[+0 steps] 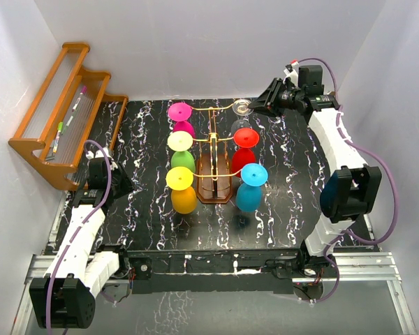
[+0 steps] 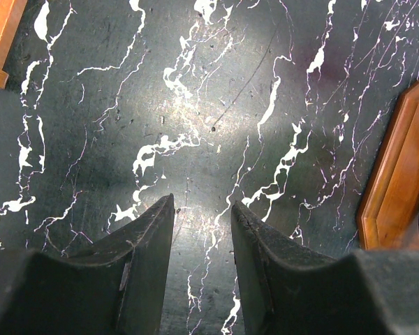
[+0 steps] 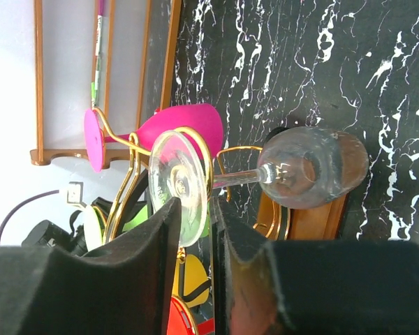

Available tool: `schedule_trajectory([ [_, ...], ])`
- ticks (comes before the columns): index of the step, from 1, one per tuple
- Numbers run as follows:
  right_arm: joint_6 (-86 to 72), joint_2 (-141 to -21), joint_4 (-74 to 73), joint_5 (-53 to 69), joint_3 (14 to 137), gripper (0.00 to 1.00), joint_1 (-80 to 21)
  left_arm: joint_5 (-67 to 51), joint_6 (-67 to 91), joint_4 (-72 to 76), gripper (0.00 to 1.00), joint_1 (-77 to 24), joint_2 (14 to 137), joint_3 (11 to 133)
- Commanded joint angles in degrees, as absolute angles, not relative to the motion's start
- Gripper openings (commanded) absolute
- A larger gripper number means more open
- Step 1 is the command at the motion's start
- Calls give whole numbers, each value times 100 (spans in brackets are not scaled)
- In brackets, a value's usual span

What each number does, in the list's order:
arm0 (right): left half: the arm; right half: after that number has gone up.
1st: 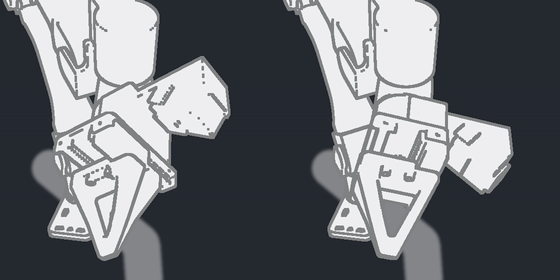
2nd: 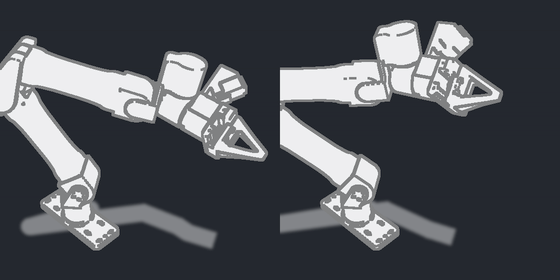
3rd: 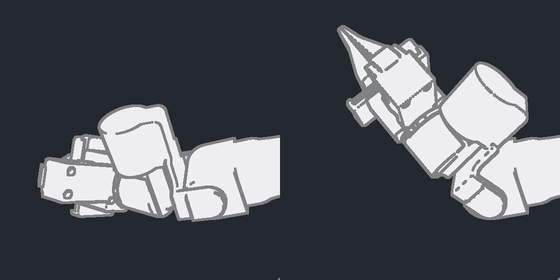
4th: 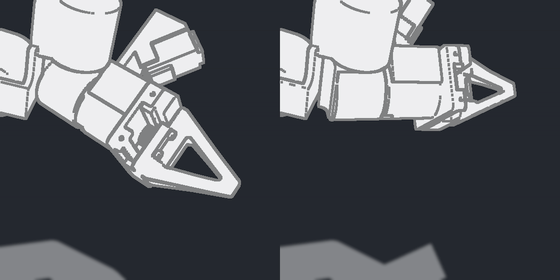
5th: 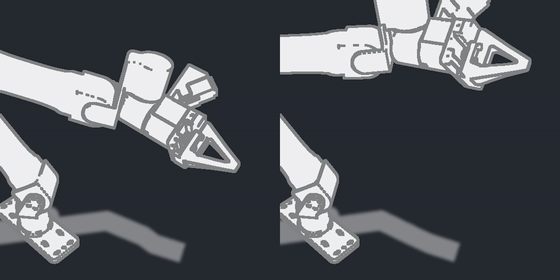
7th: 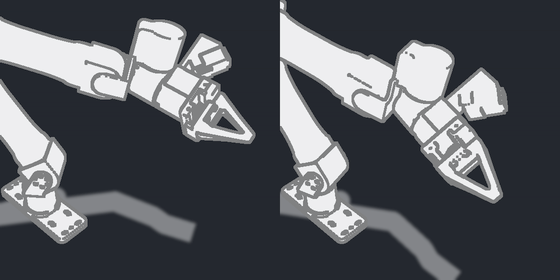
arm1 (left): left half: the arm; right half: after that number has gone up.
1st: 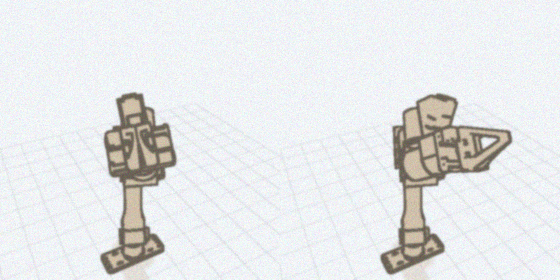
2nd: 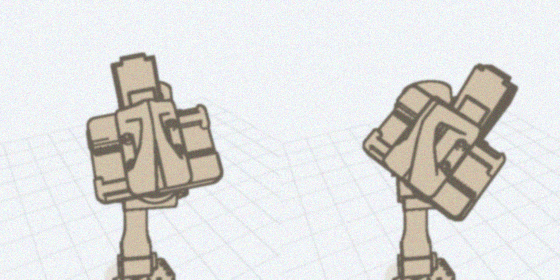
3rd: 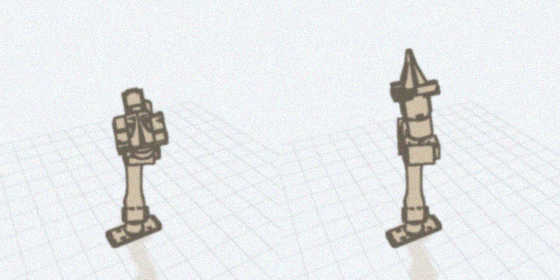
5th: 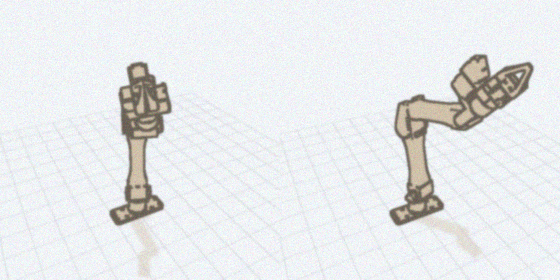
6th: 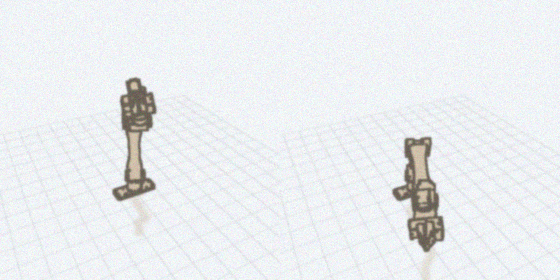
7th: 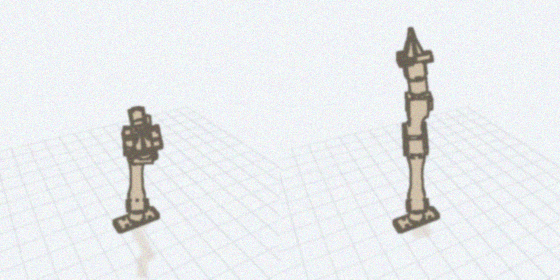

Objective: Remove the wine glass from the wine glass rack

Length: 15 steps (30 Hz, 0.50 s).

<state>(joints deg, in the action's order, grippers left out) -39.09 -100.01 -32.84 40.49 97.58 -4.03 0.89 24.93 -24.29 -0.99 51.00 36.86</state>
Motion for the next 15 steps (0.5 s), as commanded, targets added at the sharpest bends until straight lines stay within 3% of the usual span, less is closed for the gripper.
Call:
schedule_trajectory([
  [1, -3923, -9662, -3013, 4079, 9664, 23, -405, 78, 2549, -2489, 37, -127, 5041, 3860],
  [12, -3998, -9695, -2869, 4185, 9594, 20, -410, 66, 2558, -2479, 37, -124, 5052, 3849],
  [15, -4033, -9697, -2840, 4210, 9591, 13, -409, 62, 2558, -2479, 37, -123, 5059, 3844],
])
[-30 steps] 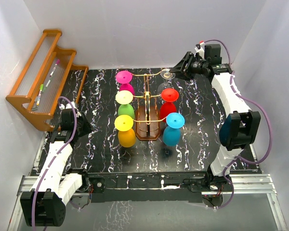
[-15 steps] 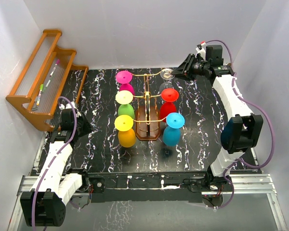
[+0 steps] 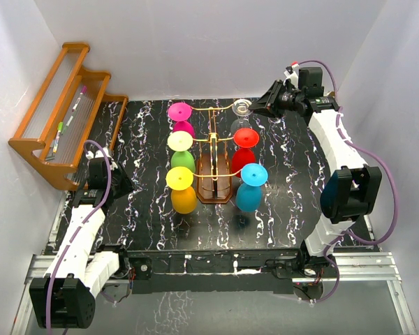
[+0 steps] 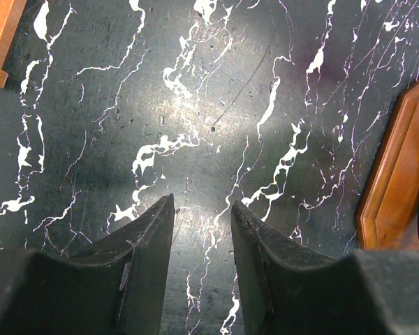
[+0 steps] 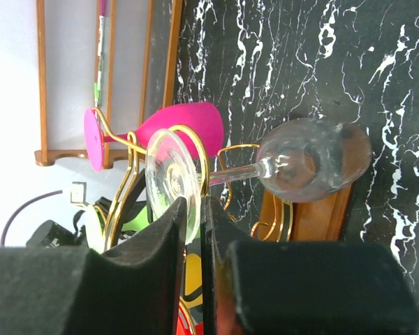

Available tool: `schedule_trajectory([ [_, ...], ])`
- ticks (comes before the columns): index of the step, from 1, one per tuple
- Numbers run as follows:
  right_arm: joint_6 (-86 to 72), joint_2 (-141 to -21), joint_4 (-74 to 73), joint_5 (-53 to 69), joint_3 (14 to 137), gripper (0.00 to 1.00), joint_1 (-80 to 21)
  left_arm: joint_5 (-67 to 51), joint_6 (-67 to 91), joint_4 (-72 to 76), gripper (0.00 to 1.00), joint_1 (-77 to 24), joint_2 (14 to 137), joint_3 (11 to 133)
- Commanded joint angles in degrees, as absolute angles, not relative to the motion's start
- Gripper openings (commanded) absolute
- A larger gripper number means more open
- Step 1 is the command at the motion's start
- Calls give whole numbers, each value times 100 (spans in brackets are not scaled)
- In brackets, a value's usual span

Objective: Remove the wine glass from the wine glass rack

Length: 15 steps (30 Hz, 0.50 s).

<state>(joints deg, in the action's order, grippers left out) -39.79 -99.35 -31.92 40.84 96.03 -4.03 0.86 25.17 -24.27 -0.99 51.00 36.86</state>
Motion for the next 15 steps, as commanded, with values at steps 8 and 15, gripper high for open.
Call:
schedule_trajectory([
  [8, -4256, -9565, -2715, 4156, 9580, 7, -412, 62, 2558, -2479, 37, -126, 5055, 3845],
  [15, -4732, -9377, -2351, 3902, 9416, 7, -375, 62, 2559, -2481, 37, -124, 5050, 3848],
])
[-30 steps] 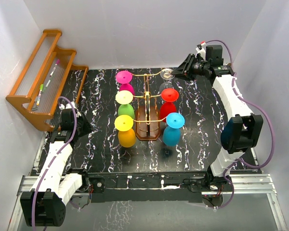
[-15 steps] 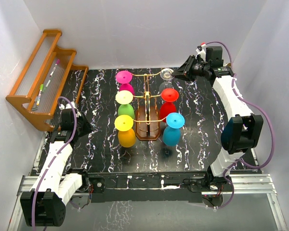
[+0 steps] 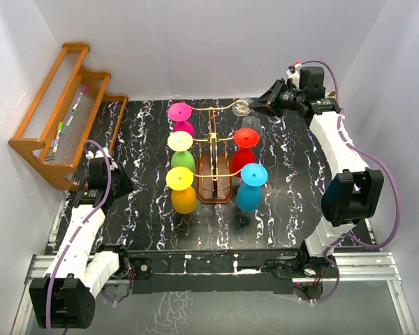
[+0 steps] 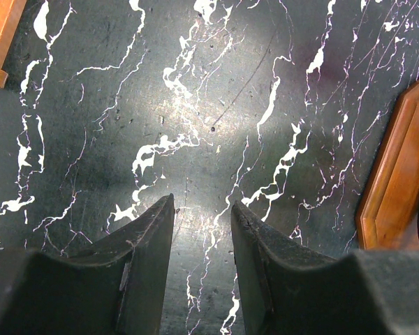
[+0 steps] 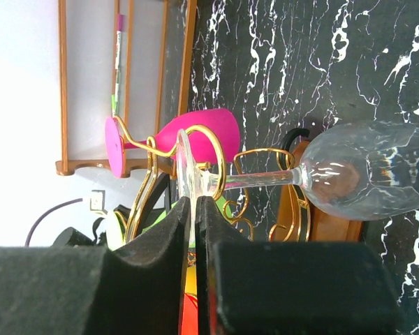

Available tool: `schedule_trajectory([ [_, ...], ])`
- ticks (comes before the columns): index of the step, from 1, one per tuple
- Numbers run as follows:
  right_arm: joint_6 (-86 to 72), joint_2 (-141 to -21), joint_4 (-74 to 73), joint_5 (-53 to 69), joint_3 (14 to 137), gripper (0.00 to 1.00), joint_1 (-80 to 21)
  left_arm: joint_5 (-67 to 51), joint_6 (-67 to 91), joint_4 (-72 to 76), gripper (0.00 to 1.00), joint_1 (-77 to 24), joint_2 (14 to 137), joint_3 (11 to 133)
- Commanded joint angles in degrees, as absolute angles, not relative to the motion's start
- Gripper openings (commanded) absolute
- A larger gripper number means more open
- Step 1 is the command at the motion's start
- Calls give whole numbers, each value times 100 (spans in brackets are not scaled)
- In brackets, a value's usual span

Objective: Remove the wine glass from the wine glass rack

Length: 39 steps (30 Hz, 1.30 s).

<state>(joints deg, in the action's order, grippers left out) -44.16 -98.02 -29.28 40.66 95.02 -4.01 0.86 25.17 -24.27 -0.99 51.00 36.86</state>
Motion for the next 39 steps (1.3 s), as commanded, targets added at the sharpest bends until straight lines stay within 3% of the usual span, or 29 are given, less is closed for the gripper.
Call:
schedule_trajectory([
  [1, -4790, -9359, -2288, 3876, 9373, 7, -371, 62, 2560, -2479, 37, -123, 5049, 3845],
  [15, -5723, -9043, -977, 3752, 8699, 7, -167, 59, 2558, -2477, 37, -126, 5022, 3839],
  [39, -5932, -9204, -580, 3607, 8651, 7, -167, 79, 2558, -2470, 37, -128, 5041, 3836],
])
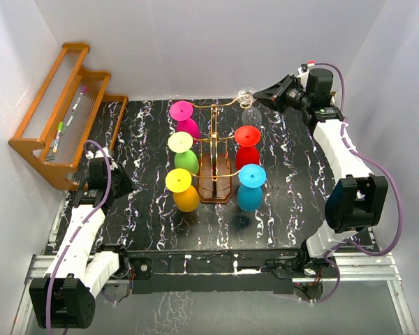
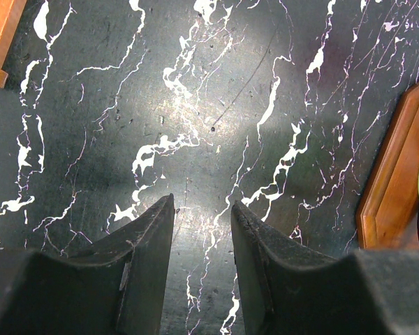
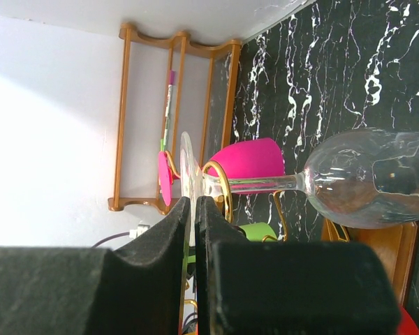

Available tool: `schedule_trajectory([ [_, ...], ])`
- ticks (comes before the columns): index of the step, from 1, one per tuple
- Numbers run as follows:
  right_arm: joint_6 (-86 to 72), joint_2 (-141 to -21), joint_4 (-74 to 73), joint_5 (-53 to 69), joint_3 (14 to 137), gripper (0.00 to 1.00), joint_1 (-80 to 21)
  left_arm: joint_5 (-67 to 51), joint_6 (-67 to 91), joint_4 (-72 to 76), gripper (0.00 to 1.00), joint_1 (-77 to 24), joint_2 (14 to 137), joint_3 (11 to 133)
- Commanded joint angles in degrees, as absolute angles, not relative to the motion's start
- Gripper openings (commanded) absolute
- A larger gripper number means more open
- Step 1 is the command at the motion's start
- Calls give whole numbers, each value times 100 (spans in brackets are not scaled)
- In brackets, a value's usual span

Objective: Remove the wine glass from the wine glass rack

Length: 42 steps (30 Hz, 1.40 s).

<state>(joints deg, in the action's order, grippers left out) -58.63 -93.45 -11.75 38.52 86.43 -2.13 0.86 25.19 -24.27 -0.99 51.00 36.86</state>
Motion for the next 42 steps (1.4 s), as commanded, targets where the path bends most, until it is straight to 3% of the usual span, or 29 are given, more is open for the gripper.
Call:
schedule_trajectory([
  [1, -5937, -9178, -572, 3560, 8618, 7, -167, 79, 2558, -2470, 37, -124, 5044, 3833],
  [11, -6046, -9299, -57, 3881, 8541, 7, -191, 62, 2558, -2452, 37, -125, 5069, 3826],
  [23, -5616, -9646, -443, 4203, 9114, 7, -505, 65, 2561, -2452, 37, -123, 5081, 3825],
  [42, -5246, -8877, -885, 4508, 8657, 7, -551, 35, 2566, -2444, 37, -127, 5075, 3826],
])
